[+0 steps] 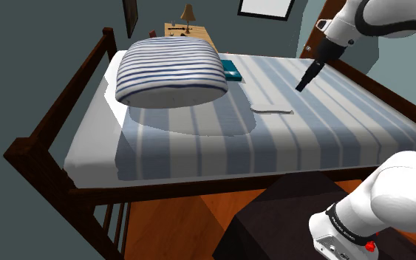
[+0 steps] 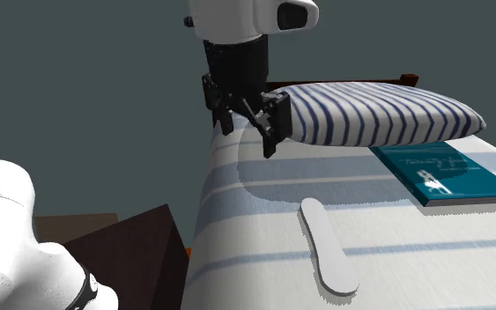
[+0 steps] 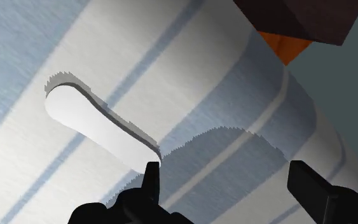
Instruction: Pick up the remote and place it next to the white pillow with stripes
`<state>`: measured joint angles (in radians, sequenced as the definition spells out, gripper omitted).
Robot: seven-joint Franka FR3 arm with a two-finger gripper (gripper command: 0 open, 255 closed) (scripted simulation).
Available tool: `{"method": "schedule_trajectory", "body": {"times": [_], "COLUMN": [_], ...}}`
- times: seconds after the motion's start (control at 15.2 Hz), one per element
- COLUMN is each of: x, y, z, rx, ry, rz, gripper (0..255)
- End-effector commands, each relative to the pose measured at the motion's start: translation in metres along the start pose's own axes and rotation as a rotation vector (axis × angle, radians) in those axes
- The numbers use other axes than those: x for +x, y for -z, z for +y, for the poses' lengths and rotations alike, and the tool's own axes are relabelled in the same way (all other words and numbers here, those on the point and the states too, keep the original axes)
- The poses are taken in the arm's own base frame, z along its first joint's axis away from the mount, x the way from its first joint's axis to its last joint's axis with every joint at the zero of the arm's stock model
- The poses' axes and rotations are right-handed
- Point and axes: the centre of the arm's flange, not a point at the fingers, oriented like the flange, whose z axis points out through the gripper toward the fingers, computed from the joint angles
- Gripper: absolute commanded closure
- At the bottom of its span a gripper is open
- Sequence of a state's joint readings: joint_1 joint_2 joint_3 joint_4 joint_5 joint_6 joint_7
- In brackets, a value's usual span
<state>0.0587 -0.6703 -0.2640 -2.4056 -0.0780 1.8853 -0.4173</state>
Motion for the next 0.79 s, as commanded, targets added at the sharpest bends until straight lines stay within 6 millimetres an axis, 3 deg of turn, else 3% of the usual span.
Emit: {"method": "schedule_trajectory", "body": {"times": [0.0, 0.73], "x": [0.002, 0.048], "y": [-0.022, -0.132], "z": [0.016, 0.103], "rx": [0.001, 0.011], "ry": [0.091, 0.551], "rz": [-0.017, -0.114], "gripper": [0, 0]}}
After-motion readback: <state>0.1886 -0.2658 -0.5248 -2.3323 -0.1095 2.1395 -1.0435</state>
